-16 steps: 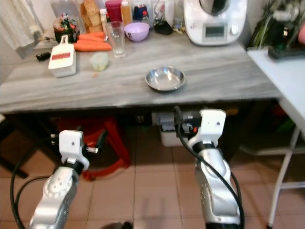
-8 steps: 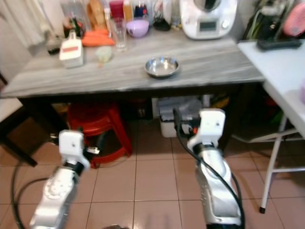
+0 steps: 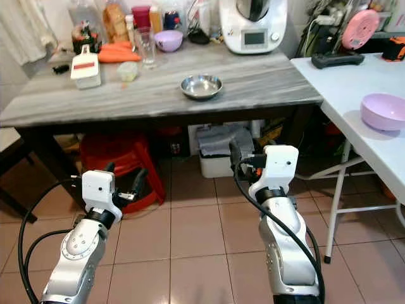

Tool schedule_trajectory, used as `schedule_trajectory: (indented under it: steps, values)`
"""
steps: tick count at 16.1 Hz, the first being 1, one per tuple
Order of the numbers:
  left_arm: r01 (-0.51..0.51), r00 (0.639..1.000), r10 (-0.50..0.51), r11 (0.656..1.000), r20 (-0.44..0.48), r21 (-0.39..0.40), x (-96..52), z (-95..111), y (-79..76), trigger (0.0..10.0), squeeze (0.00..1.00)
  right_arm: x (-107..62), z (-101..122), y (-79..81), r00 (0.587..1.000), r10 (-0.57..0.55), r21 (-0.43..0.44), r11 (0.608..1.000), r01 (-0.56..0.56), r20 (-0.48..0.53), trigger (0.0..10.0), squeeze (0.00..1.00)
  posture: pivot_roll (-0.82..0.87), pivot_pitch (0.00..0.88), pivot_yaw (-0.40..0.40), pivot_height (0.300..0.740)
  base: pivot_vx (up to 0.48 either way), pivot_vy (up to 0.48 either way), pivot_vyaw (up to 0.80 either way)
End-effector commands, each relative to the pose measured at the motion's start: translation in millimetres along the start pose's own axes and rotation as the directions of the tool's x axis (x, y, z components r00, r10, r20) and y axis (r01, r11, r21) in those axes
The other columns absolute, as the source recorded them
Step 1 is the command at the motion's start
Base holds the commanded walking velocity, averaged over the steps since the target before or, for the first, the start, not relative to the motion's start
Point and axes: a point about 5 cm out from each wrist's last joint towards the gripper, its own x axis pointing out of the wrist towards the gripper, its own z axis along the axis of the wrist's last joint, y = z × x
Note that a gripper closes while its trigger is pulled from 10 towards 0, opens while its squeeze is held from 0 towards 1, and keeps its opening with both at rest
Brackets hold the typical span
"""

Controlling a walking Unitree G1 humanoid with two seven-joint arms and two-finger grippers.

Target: Setting the table

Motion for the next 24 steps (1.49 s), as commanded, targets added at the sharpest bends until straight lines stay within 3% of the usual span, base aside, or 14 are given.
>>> schedule_trajectory:
  steps: [1, 5, 15, 24]
  values:
    - [0.006, 1.000, -0.006, 1.000, 0.012, 0.010, 3.1, 2.8, 0.4, 10.0, 0.00, 2.3, 2.2, 1.0, 1.000, 0.007, -0.005, 1.000, -0.007, 0.009, 10.0, 0.00, -0.07, 0.055, 0.052, 0.740, 0.000, -0.307, 0.00]
    - [0.013, 1.000, -0.013, 1.000, 0.012, 0.001, 4.9, 2.4, -1.0, 10.0, 0.00, 1.4, 0.3, 1.5, 1.000, 0.001, -0.001, 1.000, -0.001, 0.004, 10.0, 0.00, -0.07, 0.058, 0.055, 0.740, 0.000, -0.354, 0.42]
    - [0.039, 0.999, -0.039, 0.999, 0.010, -0.002, 5.4, 1.3, -5.1, 10.0, 0.00, 3.6, -2.6, -1.1, 1.000, -0.027, 0.020, 0.999, 0.027, -0.011, 10.0, 0.00, -0.07, 0.060, 0.056, 0.740, 0.000, -0.351, 0.00]
    - [0.053, 0.998, -0.053, 0.999, 0.018, -0.009, 6.1, 2.8, -7.6, 10.0, 0.00, 4.2, -2.3, -1.3, 0.999, -0.032, 0.024, 0.999, 0.033, -0.008, 10.0, 0.00, -0.07, 0.064, 0.060, 0.740, 0.000, -0.347, -0.59]
